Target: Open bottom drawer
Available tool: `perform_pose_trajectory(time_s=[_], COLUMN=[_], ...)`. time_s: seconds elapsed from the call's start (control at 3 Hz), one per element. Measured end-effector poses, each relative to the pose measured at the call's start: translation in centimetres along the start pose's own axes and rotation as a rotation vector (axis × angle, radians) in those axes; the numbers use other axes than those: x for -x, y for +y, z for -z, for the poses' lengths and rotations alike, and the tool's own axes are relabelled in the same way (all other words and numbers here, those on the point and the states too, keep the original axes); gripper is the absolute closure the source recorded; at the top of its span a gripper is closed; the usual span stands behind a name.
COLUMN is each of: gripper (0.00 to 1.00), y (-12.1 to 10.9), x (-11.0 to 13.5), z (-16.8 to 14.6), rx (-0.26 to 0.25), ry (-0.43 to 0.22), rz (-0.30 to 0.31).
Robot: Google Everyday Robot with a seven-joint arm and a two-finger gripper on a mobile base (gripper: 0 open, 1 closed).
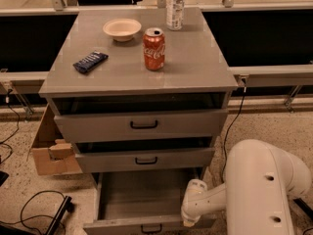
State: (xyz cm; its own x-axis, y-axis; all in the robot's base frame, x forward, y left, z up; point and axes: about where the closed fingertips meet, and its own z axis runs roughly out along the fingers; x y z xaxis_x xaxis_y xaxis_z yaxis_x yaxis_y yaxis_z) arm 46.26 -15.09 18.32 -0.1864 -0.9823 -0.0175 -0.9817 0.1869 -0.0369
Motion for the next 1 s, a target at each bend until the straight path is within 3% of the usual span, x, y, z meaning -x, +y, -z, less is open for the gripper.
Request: perform_pose_trajectory(time_s=[0.33,1.0], gripper=[0.82,0.35], y=[0.00,0.01], x=[0.00,0.00], z=[0.00,0.00], rx=[0.000,0.000], ry=[0.000,0.000], rz=[0.000,0.000])
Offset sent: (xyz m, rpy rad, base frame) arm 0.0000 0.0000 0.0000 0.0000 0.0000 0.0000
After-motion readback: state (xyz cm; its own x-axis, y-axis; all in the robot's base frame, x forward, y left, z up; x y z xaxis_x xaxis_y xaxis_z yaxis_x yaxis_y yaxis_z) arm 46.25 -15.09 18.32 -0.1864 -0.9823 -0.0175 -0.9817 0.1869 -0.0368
